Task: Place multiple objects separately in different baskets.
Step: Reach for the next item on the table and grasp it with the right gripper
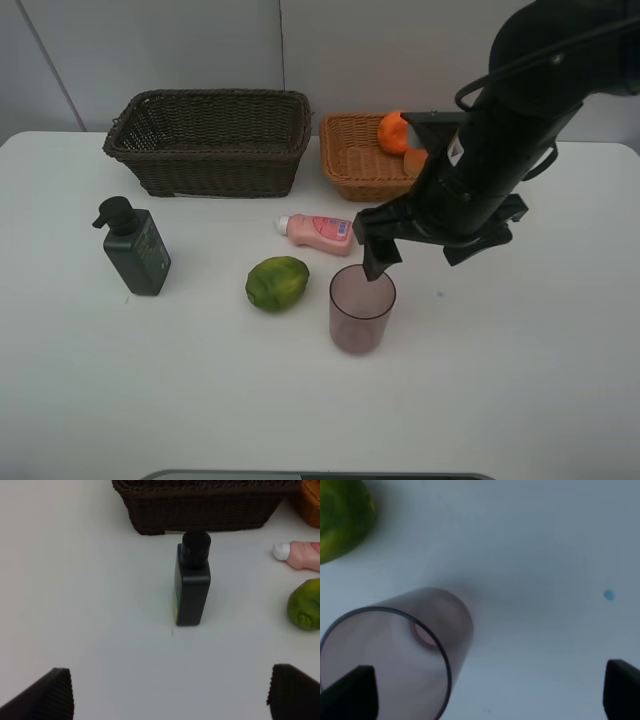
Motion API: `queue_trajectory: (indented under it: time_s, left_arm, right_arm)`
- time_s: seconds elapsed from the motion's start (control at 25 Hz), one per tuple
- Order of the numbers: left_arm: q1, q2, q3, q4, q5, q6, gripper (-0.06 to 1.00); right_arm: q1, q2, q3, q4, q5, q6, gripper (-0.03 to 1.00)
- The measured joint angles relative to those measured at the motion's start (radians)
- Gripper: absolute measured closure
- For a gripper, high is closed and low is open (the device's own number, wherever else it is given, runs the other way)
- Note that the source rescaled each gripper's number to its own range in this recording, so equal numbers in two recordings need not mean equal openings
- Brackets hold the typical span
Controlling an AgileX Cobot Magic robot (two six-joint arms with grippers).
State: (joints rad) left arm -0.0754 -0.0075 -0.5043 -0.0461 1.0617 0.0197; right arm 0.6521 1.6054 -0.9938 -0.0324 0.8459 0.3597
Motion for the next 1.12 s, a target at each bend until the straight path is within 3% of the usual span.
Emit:
queue_trajectory:
  time_s: [0.32, 1.12]
  left_arm:
    - [0.000, 0.000, 0.000, 0.000, 0.000, 0.000, -0.06]
    - [0.000, 0.000, 0.000, 0.000, 0.000, 0.000, -0.06]
  right_arm:
    - [0.015, 0.046, 0.000, -0.002, -0.010, 0.000, -0.03]
    - [0.017, 0.271, 0.000, 0.003, -0.176, 0.000, -0.03]
